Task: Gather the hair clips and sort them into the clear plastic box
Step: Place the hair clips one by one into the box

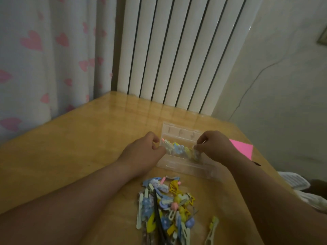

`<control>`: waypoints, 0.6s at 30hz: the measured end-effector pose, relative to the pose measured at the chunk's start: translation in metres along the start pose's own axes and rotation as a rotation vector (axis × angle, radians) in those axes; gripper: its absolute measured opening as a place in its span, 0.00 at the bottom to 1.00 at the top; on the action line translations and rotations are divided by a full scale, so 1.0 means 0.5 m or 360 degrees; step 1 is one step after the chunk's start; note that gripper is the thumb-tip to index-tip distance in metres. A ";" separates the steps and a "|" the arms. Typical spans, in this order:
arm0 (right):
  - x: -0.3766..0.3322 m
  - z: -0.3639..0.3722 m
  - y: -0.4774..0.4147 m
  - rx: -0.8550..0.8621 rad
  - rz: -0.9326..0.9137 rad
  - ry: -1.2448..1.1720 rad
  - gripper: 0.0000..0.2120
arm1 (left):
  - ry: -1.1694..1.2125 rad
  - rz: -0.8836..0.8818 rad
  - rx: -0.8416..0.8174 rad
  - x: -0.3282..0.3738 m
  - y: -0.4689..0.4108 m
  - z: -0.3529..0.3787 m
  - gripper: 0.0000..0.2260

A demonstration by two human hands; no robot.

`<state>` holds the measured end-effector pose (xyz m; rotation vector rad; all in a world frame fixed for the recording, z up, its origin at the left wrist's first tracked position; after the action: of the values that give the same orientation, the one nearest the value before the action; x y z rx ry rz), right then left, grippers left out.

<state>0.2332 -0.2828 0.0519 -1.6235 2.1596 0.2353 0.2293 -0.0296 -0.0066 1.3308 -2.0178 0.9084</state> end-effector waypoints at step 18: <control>-0.092 -0.017 0.233 -0.0427 -0.0654 -0.0094 0.02 | 0.0040 0.0035 0.0072 0.009 0.001 -0.009 0.19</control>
<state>0.1314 -0.2106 0.0656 -2.1357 1.7566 0.4525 0.2276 -0.0282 -0.0005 1.3171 -2.0072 0.9814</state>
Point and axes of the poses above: each hand's wrist, its own y-axis away from the middle knuckle, its own z-axis out of the palm, x = y × z, the point moved 6 cm from there along -y, towards the middle knuckle, and after that the axes turned 6 degrees about z, right-handed, at the moved point
